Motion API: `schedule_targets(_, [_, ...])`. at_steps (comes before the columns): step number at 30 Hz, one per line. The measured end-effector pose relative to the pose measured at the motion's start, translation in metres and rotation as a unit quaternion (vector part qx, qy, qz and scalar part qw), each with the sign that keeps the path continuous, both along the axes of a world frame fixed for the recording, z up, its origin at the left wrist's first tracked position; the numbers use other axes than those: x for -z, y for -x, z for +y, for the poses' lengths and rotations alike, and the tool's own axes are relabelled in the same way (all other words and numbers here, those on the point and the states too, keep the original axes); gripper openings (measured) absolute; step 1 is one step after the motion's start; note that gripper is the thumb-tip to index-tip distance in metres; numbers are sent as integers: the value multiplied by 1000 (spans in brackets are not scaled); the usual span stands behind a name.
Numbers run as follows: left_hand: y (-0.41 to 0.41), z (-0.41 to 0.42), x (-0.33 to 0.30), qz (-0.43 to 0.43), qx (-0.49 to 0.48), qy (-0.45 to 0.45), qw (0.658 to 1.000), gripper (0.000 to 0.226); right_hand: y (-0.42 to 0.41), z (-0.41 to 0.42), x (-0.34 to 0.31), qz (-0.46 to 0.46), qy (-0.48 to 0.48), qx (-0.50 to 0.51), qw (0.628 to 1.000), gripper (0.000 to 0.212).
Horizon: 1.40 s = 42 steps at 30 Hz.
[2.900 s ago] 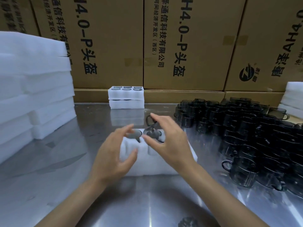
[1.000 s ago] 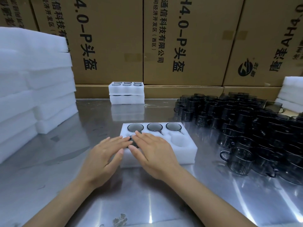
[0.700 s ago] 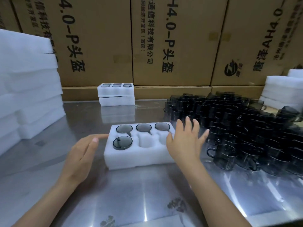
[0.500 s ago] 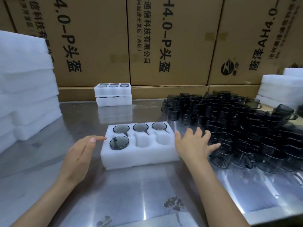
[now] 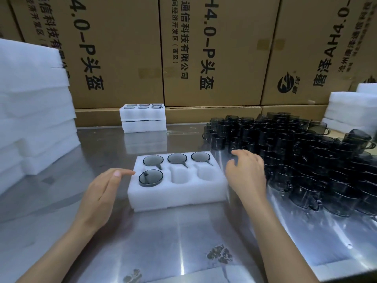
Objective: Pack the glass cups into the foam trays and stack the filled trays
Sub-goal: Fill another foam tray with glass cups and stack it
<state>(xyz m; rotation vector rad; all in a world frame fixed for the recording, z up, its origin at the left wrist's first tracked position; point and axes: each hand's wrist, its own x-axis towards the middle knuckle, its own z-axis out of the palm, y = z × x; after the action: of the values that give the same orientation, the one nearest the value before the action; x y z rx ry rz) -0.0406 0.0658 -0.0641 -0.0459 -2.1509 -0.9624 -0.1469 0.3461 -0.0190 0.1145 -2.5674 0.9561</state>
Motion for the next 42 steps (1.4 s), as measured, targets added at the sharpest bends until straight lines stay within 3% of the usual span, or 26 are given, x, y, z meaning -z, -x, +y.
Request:
schedule_targets(2, [0,0,0,0,1,-1,1000,44,4,9,-1,-16,-25,37,999,48])
schedule_targets(4, [-1,1,-1,-2,0,-1,1000,46,6,15,-1,-110,-38,48,992,47])
schedule_targets(6, [-1,2,-2,-1,5,-3,1000,47,8,18,-2,-184,-38,31,982,32])
schedule_targets(8, [0,2,-2,1,12,-5,1000,47,10,21,-1,-193,-54,20,980,22])
schedule_targets(11, [1,2,-2,2,13,-7,1000,47,14,25,3,-179,-66,10,982,41])
schedule_targets(17, [1,4,-1,4,19,-8,1000,46,20,27,9,-159,-41,16,986,52])
schedule_targets(21, [1,4,-2,-1,22,-10,1000,46,30,21,13,-157,-32,-13,987,71])
schedule_targets(24, [2,4,-1,-3,23,-10,1000,46,38,16,20,-145,-21,5,989,63])
schedule_targets(30, [3,3,1,-1,25,-15,1000,46,39,6,27,-71,43,40,996,18])
schedule_targets(33, [3,4,1,0,25,-15,1000,45,33,4,19,22,159,-7,987,18])
schedule_targets(36, [3,4,1,-3,33,-20,999,46,15,-8,8,106,259,-103,955,15])
schedule_targets(39, [3,5,3,-1,40,-20,999,47,-5,-31,7,124,247,-209,938,24])
schedule_targets(42, [4,6,2,-2,42,-19,999,47,-16,-53,11,95,187,-255,944,34])
